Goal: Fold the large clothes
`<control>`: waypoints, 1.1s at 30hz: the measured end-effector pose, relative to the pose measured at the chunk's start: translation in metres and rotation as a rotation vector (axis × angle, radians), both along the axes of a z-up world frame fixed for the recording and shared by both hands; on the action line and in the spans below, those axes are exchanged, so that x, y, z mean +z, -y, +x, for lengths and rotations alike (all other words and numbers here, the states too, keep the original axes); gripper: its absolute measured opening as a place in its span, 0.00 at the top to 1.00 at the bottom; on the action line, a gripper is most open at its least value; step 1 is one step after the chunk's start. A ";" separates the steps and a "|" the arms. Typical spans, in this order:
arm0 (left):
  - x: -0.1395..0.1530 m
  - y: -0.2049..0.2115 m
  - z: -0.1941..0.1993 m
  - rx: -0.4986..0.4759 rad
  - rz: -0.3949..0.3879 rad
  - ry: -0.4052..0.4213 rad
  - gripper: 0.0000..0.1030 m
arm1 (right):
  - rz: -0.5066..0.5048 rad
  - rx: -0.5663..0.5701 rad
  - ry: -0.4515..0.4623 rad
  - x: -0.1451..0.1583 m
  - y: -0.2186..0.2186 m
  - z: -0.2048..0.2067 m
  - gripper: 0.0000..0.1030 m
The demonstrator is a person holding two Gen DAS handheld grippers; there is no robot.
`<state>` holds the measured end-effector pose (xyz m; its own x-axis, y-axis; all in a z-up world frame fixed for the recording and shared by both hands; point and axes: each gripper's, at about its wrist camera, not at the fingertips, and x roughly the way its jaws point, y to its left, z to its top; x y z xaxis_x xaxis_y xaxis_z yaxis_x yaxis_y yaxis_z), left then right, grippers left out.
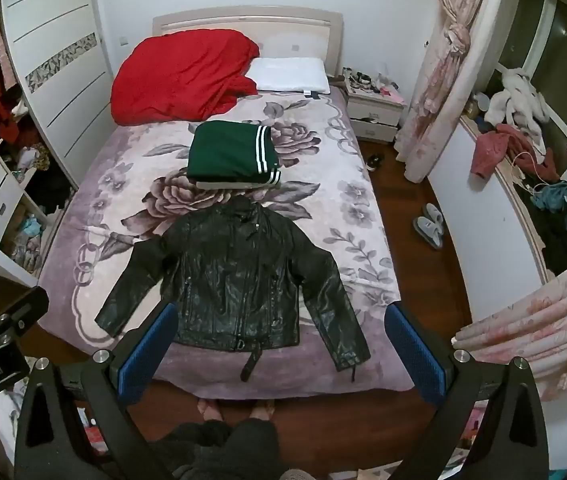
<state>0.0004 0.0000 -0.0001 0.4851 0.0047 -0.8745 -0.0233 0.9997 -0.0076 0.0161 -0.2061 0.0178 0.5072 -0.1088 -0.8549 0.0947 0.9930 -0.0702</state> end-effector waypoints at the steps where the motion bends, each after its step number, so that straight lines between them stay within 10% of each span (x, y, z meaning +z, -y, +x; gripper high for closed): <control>1: 0.000 0.000 0.000 0.000 -0.002 0.000 0.00 | 0.001 0.000 0.000 0.000 0.000 0.000 0.00; 33: 0.000 -0.001 -0.001 0.004 0.001 0.021 0.00 | -0.022 0.001 0.006 0.003 -0.006 0.000 0.00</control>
